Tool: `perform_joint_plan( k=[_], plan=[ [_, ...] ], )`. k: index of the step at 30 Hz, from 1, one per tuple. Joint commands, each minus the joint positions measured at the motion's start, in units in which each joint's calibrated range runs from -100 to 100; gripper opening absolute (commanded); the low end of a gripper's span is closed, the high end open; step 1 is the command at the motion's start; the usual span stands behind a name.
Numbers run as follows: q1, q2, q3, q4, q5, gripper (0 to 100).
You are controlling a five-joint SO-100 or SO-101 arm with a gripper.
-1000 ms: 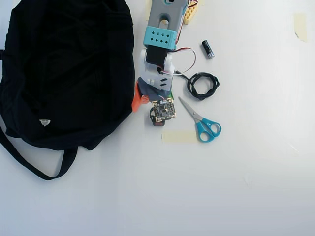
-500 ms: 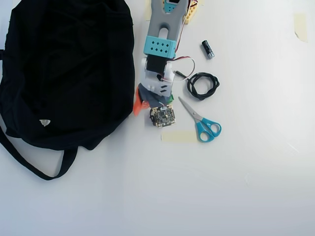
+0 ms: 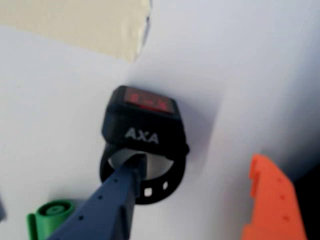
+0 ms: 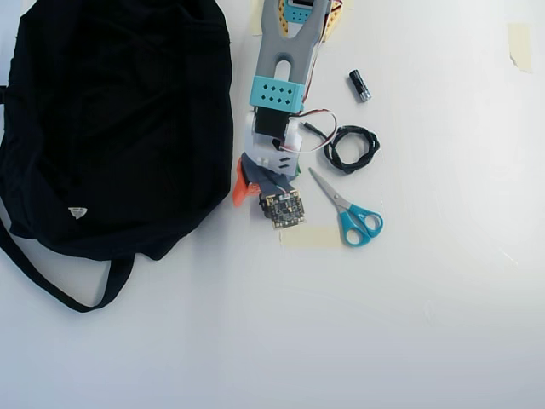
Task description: Put the bike light into the black bag
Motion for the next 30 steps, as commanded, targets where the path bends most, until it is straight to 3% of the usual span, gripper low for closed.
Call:
perform_joint_plan(
  k=[1,26,30],
  plan=[
    [-0.97,-0.47,-2.57,-0.93,0.16,27],
    [-2.62,4.02,-2.39,-1.01,-0.21,26],
    [-2.62,4.02,-2.39,-1.01,-0.47,13]
  ],
)
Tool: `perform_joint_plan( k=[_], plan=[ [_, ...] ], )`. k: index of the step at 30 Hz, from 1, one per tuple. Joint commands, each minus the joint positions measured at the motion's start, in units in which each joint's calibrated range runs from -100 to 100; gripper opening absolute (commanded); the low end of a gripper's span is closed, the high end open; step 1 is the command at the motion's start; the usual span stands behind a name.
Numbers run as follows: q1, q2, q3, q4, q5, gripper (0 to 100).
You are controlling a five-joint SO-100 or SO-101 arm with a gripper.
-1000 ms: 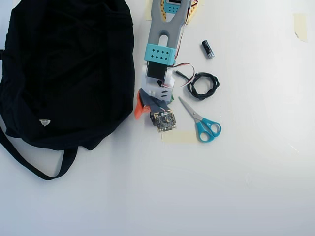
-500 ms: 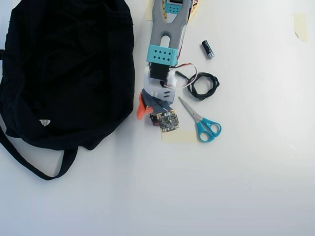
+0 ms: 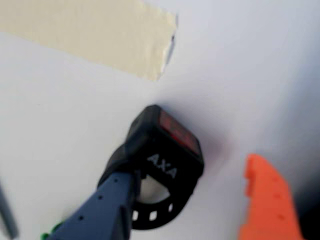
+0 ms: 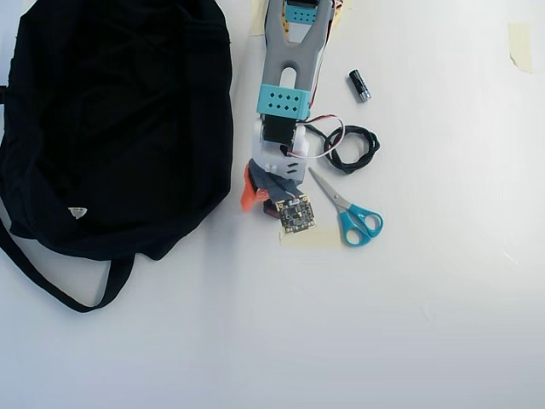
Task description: Put the bike light into the black bag
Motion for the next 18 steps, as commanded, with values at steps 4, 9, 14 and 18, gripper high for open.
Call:
perform_joint_plan(
  k=[4,9,14,18],
  plan=[
    [-0.71,0.2,-0.6,-0.58,-0.27,3],
    [-0.71,0.11,-0.42,-0.58,-0.12,2],
    [-0.78,-0.97,-0.6,0.02,-0.27,2],
    [-0.78,-1.3,-0.69,0.28,-0.27,2]
  ],
)
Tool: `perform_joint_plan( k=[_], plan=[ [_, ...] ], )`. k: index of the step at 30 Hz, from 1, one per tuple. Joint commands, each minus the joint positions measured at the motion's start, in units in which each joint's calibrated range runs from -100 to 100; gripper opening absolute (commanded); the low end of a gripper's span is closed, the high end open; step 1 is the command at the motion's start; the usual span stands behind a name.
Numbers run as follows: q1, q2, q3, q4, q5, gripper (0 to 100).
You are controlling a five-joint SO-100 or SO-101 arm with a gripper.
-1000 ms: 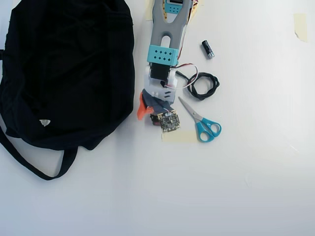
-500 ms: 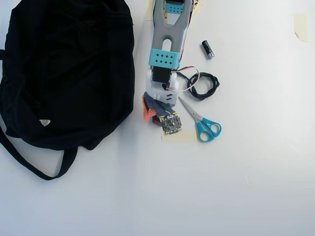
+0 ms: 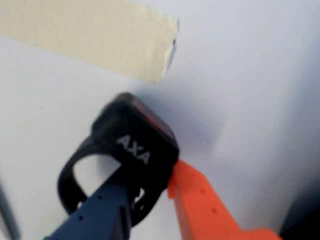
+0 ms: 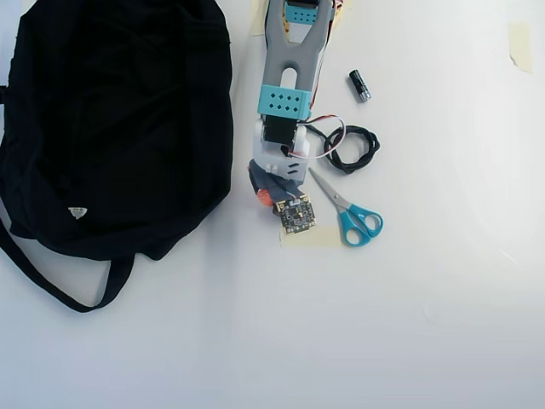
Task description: Put the bike light into the black bag
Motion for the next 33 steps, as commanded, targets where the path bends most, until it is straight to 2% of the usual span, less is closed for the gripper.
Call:
perform_joint_plan(
  k=[1,4,8,22,26,30,33],
  plan=[
    [-0.71,-1.63,-0.69,0.62,-0.18,2],
    [-1.23,-3.7,-0.69,0.79,-0.23,2],
    [-1.23,-8.68,-0.69,8.46,-0.49,2],
    [-4.3,-23.87,-1.04,28.44,-7.31,2],
    [-5.42,-26.28,-4.91,38.78,-10.14,2],
    [-6.02,-27.19,-10.48,50.32,-10.09,2],
    [-6.02,-29.84,-11.92,50.92,-10.35,2]
  ],
)
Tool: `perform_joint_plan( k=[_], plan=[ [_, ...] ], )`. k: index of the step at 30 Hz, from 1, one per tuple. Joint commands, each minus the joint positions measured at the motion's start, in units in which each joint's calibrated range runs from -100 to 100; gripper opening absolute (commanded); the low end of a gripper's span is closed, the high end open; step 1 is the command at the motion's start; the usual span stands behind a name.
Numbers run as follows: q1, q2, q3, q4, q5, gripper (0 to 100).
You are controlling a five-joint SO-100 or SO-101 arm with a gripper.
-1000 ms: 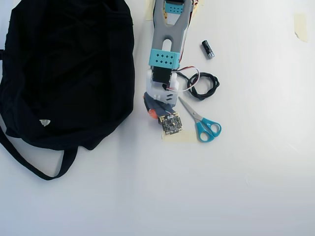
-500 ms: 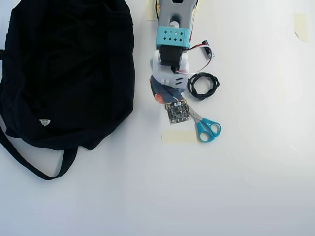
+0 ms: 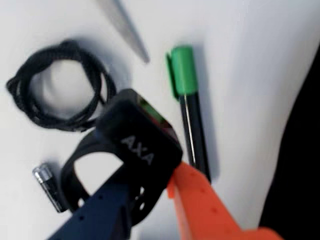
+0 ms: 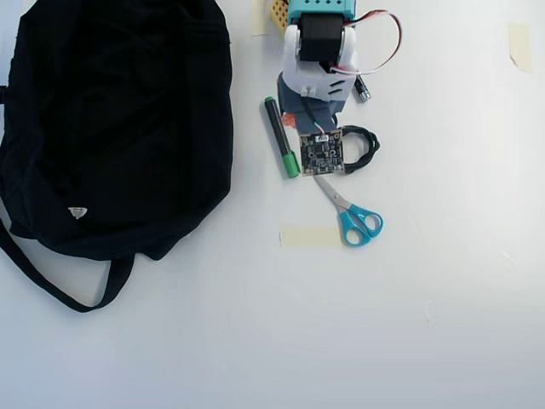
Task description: Put the bike light into the black bag
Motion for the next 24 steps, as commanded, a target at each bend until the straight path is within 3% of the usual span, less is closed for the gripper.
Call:
perform_joint_plan(
  k=[1,10,24],
  plan=[
    [-0.29,-6.27,-3.48,2.66,-0.39,2],
    [1.21,-14.9,-1.15,2.66,-7.63,2],
    [7.94,-21.12,3.53,2.32,-8.26,2]
  ],
)
